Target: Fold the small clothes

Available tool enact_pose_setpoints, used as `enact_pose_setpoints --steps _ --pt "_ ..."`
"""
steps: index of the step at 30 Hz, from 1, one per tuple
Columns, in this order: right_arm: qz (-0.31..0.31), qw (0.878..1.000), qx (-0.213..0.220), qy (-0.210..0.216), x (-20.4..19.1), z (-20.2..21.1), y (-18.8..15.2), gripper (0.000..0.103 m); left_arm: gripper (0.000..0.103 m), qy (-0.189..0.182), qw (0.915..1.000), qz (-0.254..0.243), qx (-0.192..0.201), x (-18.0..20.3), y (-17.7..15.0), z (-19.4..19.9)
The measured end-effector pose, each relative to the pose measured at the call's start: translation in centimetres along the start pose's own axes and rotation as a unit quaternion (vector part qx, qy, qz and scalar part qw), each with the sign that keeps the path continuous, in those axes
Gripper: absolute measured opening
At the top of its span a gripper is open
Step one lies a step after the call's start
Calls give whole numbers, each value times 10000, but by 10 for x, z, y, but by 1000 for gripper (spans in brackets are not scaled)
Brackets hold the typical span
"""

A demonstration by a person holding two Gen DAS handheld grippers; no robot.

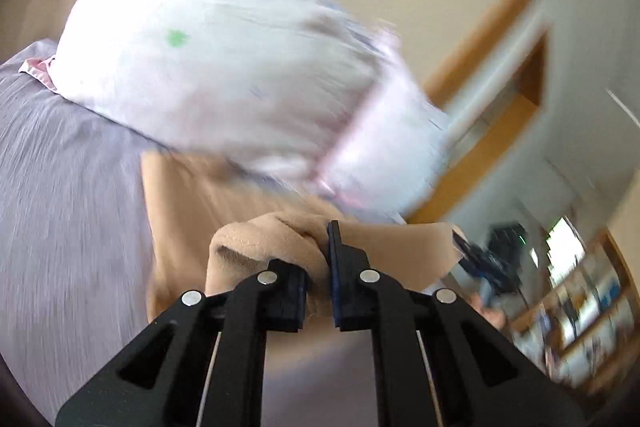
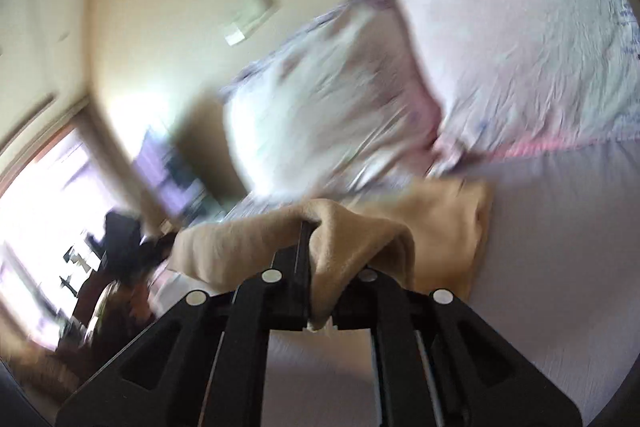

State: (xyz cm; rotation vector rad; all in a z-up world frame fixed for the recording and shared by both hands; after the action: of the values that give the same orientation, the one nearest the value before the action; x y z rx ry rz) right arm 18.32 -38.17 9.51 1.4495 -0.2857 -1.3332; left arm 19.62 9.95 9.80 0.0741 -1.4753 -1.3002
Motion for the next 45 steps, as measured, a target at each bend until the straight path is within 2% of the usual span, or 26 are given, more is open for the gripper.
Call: enact_pose_setpoints --steps 2,4,7,9,10,11,13,14,15,16,17,18,19,22,25,30,33,34,35,37,38,39,40,45 --pt "-154 9981 -222 -547 28 -53 6 7 9 532 9985 133 -80 -28 8 -43" --pt "-478 9906 -671 -1090 61 -107 -1 7 9 1084 9925 412 -376 -61 7 -90" --pt "-1038 9768 -1062 -1546 98 -139 -20 10 9 1265 9857 960 -569 -89 0 -114" --pt "-1436 9711 -982 -1633 113 -147 -20 32 9 1185 9856 1044 -603 -94 2 -115" --pt "-1659 9697 -857 -1574 119 -149 -18 60 10 1147 9851 1115 -637 -95 4 -116" --pt "-1843 9688 -716 -1493 124 -150 -13 68 12 1089 9836 1271 -667 -98 7 -116" --pt "-1951 9669 -535 -1558 128 -152 -5 68 22 923 9803 1642 -603 -108 15 -119" --pt "-1876 9691 -463 -1533 124 -150 -3 68 38 833 9786 1826 -450 -110 21 -115" --pt "-1701 9737 -386 -1466 114 -143 -1 68 69 777 9775 1945 -273 -112 25 -112" --pt "-1516 9768 -353 -1468 106 -137 -1 68 80 787 9762 2018 137 -112 35 -99" --pt "-1348 9789 -348 -1497 97 -131 -1 68 88 813 9767 1956 346 -109 41 -92" --pt "-1224 9808 -363 -1474 89 -123 -4 68 88 817 9785 1850 408 -107 45 -87" --pt "-1169 9812 -372 -1487 85 -116 -6 68 88 874 9817 1665 301 -103 47 -82" --pt "-1061 9776 -391 -1776 77 -95 -16 68 87 1180 9840 1312 -249 -96 35 -73" --pt "-891 9734 -342 -2083 69 -73 -28 68 87 1328 9816 1124 -783 -94 12 -63" --pt "-1075 9754 25 -1925 80 -58 -38 69 87 1429 9738 1108 -1379 -95 -24 -62" --pt "-1375 9738 92 -1812 91 -52 -43 73 87 1435 9745 903 -1468 -92 -34 -53" --pt "-1424 9733 92 -1798 90 -54 -40 73 83 1457 9739 913 -1482 -91 -38 -51" --pt "-1466 9732 102 -1766 91 -56 -39 73 73 1457 9726 1065 -1463 -89 -45 -51" --pt "-1538 9741 156 -1648 93 -53 -39 74 57 1735 9699 1150 -1266 -88 -47 -48" --pt "-1558 9744 178 -1611 93 -52 -39 75 27 1657 9676 1401 -1292 -89 -51 -48" --pt "-1589 9749 212 -1542 94 -51 -38 76 18 1495 9657 1716 -1252 -90 -51 -49" --pt "-1612 9752 235 -1496 94 -49 -38 76 18 1383 9661 1839 -1168 -89 -45 -44" --pt "-1717 9753 459 -1314 96 -40 -34 77 17 903 9836 1190 -1009 -25 -6 -69"
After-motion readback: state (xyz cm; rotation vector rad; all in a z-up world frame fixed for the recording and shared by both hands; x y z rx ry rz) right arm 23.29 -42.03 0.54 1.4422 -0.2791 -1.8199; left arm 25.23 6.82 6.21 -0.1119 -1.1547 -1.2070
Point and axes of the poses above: each gripper's, at about its wrist camera, not at the fingertips, and z roughly against the way its jaws point, x to its right, y to its top, the point moved 2 cm from there along -z, roughly the way its jaws point, and after that the axes turned 10 degrees about x, right-handed, at the moved point
